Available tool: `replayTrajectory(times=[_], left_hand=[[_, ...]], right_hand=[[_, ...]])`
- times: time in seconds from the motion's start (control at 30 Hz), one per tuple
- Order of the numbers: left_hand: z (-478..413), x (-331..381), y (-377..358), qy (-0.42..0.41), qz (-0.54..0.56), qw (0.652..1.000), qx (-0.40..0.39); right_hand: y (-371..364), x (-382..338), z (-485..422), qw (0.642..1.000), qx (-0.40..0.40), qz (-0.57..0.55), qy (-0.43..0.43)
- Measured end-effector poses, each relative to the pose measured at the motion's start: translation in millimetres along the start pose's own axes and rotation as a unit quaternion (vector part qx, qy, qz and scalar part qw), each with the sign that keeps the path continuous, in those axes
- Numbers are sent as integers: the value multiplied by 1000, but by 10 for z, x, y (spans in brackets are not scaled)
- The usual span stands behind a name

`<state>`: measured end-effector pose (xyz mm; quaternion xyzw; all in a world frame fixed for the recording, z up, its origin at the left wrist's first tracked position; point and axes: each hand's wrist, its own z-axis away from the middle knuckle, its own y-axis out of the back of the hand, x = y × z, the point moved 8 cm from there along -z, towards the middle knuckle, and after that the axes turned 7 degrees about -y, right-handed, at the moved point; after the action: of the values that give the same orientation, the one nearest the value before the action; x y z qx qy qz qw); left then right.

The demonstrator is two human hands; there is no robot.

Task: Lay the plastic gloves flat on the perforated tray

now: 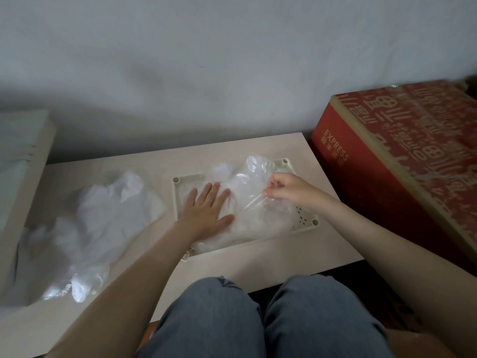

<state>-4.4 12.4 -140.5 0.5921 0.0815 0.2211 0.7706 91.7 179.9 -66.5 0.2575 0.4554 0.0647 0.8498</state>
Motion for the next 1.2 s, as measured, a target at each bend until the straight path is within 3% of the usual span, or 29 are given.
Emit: replayTrajectory(times=[0.2, 0.33, 0.5, 0.7, 0.87, 1.2], left_hand=[[10, 2, 13, 2, -2, 1000, 1], [-5, -1, 5, 1, 6, 1000, 2], [3, 6, 35, 5, 7, 1000, 13], [22, -4, 52, 11, 9, 1000, 12], [35, 16, 102, 12, 9, 1000, 17], [61, -32, 174, 28, -25, 998, 47]], right_hand=[[175, 36, 43, 996, 11, -88, -10], [328, 169, 38, 996, 72, -31, -34], [326, 161, 52, 991, 134, 20, -1], [116, 126, 83, 998, 49, -43, 23], [197, 128, 77, 994, 102, -11, 26], [233, 44, 90, 993, 110, 17, 34]])
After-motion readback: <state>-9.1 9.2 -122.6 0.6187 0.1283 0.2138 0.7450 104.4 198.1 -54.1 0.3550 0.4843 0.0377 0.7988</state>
